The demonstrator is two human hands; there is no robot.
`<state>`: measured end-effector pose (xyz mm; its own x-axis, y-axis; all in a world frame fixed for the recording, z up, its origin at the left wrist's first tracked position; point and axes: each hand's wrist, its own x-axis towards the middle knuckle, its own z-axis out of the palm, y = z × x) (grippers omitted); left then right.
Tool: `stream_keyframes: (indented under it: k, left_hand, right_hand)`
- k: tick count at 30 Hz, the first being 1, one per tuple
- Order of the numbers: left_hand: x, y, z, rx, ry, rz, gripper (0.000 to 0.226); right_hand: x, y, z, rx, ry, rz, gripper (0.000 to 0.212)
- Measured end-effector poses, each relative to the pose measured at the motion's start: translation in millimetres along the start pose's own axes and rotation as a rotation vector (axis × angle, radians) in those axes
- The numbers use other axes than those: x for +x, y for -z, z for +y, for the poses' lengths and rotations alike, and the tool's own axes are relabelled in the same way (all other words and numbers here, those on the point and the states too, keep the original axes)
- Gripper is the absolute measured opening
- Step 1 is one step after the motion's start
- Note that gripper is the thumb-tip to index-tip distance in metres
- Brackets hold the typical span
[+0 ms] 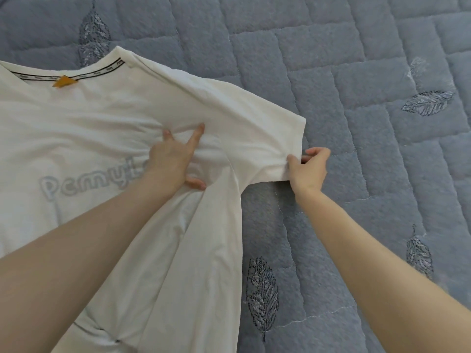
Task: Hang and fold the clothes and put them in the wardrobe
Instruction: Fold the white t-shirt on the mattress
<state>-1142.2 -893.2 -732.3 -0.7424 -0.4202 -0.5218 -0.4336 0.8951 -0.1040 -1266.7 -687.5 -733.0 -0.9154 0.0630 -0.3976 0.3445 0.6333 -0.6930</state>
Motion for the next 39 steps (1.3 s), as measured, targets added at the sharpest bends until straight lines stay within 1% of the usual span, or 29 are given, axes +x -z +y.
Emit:
stream_keyframes:
  k: [2,4,5,9,11,13,16,19,21,23,25,26,27,29,31,33,34,35,37,39]
  left_hand:
    - [-14,-10,0,-0.082,0.034,0.027,0.116]
    - [-33,-21,3,-0.137,0.061,0.054,0.1]
    - [-41,-26,5,-0.179,0.073,0.062,0.091]
    - [-60,-30,0,-0.337,0.047,0.126,0.061]
    - [-72,-29,-16,-0.495,0.039,0.181,0.05]
    - [-91,-34,-37,-0.663,0.053,0.26,0.042]
    - [-124,-53,-77,-0.814,0.103,0.359,0.039]
    - [-158,-77,-122,-0.925,0.266,0.475,0.037]
    - [-179,-94,-152,-0.989,0.461,0.567,0.037]
    - [-198,-111,-181,-1.028,0.677,0.625,0.038]
    - [-213,-127,-208,-1.052,0.874,0.601,0.043]
    - [-219,-136,-221,-1.071,0.948,0.548,0.046]
    - [-223,-145,-232,-1.107,0.983,0.475,0.049]
    - [-227,-160,-248,-1.215,0.939,0.316,0.054]
    - [-228,-172,-255,-1.27,0.838,0.223,0.051]
    - [-225,-178,-260,-1.231,0.782,0.229,0.04]
    - [-224,-179,-262,-1.258,0.772,0.25,0.033]
    - [-223,-180,-265,-1.345,0.765,0.268,0.026]
    - [-224,-178,-270,-1.609,0.729,0.307,0.015]
    - [-229,-176,-277,-1.738,0.714,0.372,0.019]
  right_hand:
    - [-9,1,0,-0.064,0.066,0.063,0.026]
    - [-20,0,-2,-0.185,0.192,0.13,0.022]
    - [-26,0,-4,-0.202,0.24,0.124,0.02]
    - [-52,-12,-14,-0.137,0.312,-0.053,0.016]
    - [-68,-23,-20,-0.125,0.336,-0.165,0.012]
    - [-87,-36,-25,-0.13,0.362,-0.258,0.01]
    - [-119,-60,-33,-0.158,0.434,-0.339,0.006]
    - [-155,-91,-41,-0.188,0.474,-0.431,0.005]
    - [-180,-114,-46,-0.22,0.503,-0.494,0.003]
    - [-205,-138,-51,-0.264,0.544,-0.555,0.003]
    - [-230,-163,-57,-0.308,0.588,-0.626,0.004]
    - [-242,-176,-61,-0.336,0.613,-0.663,0.006]
    - [-254,-188,-66,-0.362,0.641,-0.699,0.007]
    - [-276,-214,-76,-0.411,0.705,-0.773,0.009]
    - [-295,-239,-87,-0.453,0.771,-0.836,0.011]
    - [-309,-261,-98,-0.479,0.841,-0.878,0.012]
    - [-315,-271,-103,-0.488,0.879,-0.895,0.013]
    - [-320,-280,-107,-0.496,0.919,-0.911,0.015]
    - [-330,-297,-116,-0.526,1.017,-0.926,0.02]
    - [-338,-312,-124,-0.595,1.152,-0.918,0.024]
